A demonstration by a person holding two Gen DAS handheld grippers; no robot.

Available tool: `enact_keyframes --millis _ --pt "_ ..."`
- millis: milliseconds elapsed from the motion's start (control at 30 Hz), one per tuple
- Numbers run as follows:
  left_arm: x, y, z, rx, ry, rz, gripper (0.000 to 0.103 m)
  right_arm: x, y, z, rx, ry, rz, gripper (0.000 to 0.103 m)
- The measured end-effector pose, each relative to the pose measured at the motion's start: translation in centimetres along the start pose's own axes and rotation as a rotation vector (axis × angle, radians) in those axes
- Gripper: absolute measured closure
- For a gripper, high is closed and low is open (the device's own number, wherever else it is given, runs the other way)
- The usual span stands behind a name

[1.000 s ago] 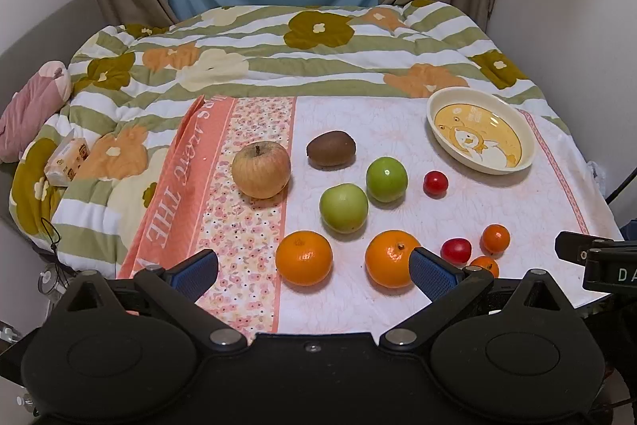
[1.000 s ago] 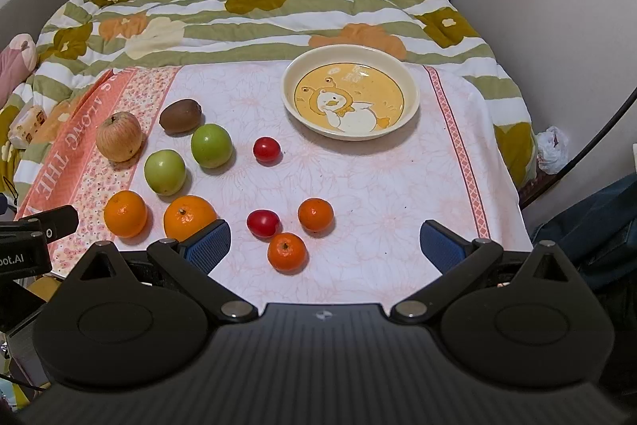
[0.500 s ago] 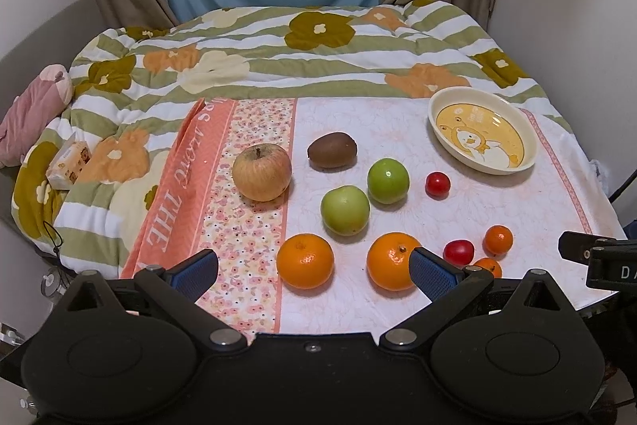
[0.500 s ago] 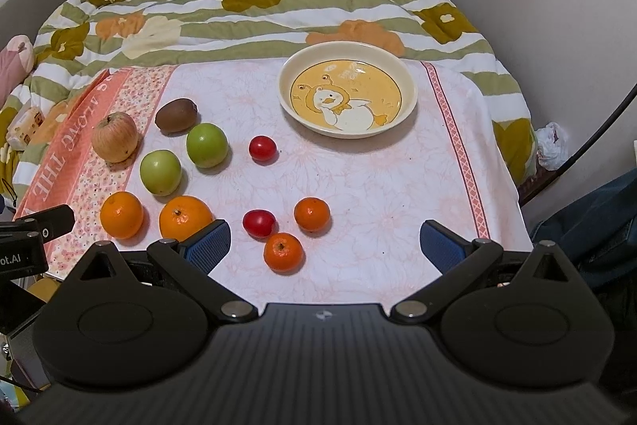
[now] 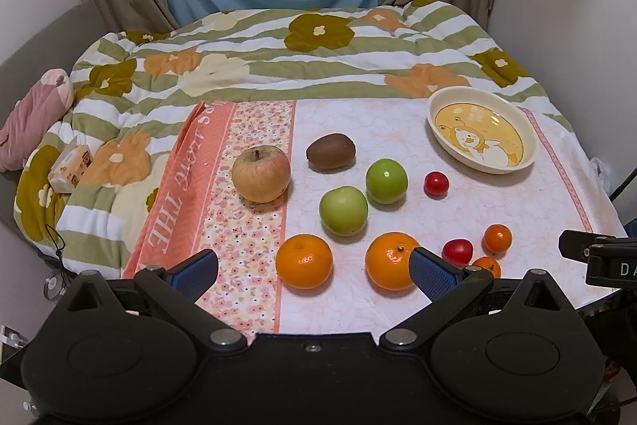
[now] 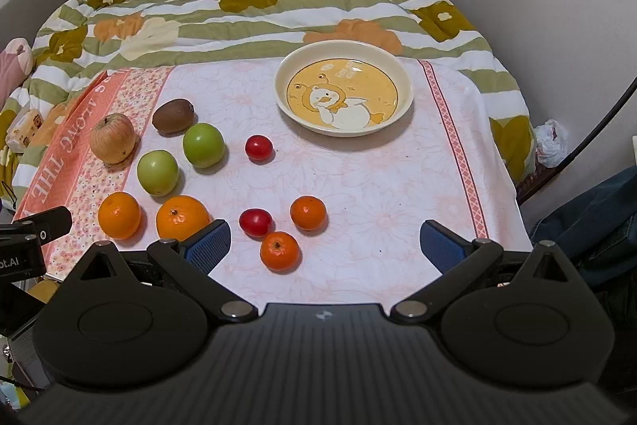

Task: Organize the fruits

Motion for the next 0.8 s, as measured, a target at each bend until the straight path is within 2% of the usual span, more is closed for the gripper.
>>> enact_keyframes --millis 800 --pt "0.06 -0.27 -0.52 0.005 0.01 -0.008 0.0 0.0 -0.18 -0.38 -0.004 0.001 -0.005 0.0"
Point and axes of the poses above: each gripper's, at about its wrist camera, not at the fingertips, and y roughly the way its jaws point, z to its left, x to its top, the point moved 8 cm from there along y, roughly the way its jaws point, and after that the axes turned 3 degrees about y, right-handed, at the moved point
